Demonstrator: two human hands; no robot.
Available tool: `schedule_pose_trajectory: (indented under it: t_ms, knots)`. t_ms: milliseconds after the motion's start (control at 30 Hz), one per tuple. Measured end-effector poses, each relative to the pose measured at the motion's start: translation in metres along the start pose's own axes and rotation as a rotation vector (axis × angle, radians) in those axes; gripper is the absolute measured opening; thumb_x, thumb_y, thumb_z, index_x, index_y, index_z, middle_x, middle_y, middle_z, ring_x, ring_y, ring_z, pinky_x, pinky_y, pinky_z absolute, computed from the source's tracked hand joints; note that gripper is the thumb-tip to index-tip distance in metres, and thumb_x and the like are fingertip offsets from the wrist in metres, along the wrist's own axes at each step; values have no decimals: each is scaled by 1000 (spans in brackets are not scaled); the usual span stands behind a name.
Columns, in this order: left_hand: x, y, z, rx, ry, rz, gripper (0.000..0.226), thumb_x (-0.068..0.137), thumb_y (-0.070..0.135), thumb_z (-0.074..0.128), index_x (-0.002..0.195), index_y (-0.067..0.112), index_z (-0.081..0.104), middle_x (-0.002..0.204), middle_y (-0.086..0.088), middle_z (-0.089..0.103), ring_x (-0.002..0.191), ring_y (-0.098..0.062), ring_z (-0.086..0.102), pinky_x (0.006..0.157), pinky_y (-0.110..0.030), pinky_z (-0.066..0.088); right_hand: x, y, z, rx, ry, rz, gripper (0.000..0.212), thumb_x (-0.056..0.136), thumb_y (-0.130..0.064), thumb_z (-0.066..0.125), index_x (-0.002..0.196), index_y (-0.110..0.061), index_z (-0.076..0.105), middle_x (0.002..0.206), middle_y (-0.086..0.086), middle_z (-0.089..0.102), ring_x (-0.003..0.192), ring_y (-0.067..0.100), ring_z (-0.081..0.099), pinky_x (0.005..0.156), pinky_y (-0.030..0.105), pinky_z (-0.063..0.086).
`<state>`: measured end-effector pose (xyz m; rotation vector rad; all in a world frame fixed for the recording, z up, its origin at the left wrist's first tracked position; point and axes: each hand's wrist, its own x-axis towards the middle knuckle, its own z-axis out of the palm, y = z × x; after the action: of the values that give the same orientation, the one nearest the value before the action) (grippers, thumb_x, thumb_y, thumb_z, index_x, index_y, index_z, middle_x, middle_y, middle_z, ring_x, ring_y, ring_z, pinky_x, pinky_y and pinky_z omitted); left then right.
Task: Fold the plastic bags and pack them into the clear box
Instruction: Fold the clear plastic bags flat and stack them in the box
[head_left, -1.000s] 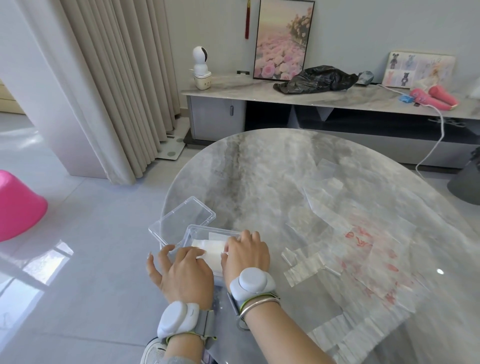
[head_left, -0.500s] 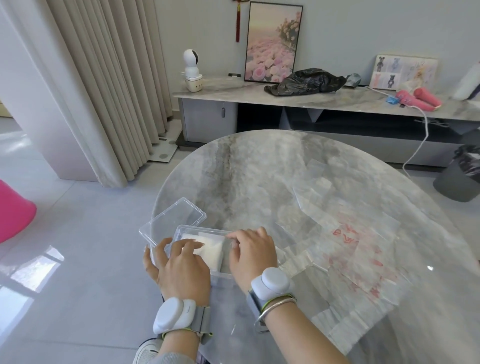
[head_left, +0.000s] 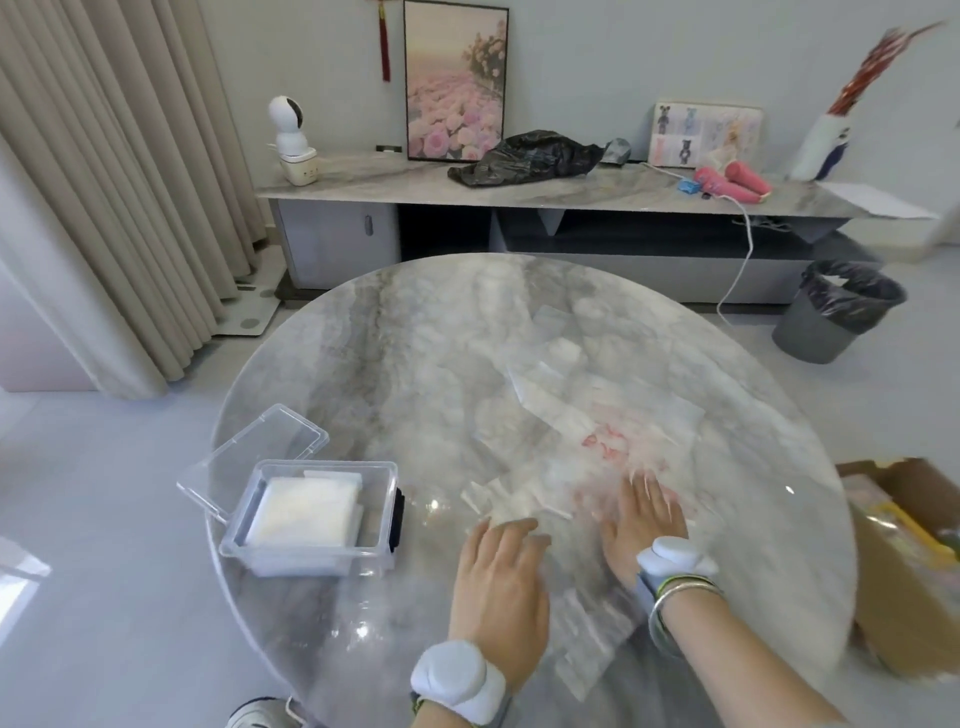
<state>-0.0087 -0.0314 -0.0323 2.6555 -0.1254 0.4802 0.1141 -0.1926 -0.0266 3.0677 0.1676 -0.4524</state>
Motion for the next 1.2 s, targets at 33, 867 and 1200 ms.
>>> schedule_pose_trajectory:
  t_ms: [33,867,1200]
  knots:
    - [-6,4,11,30,-96,49,42,78,31,50,118,27,61,130,6,59,119,-19,57,108,-39,26,-3,9,3,-13,-19,-2,65,100,-42,20,153,-14,-5,161,5,-6,148,21,-11,120,41,-1]
    - [-22,-21,39,248,-256,83,53,84,31,40,133,24,59,145,-5,50,132,-25,49,106,-45,26,-83,3,3,-90,-57,-359,76,90,-11,38,153,-10,-5,161,6,1,143,18,-23,120,36,-5]
    - [-23,-37,17,225,-172,-72,66,71,16,30,132,12,55,143,-11,50,128,-28,53,104,-40,28,-99,-6,-4,2,99,-585,71,92,-14,44,153,-17,8,161,1,5,148,18,2,119,30,5]
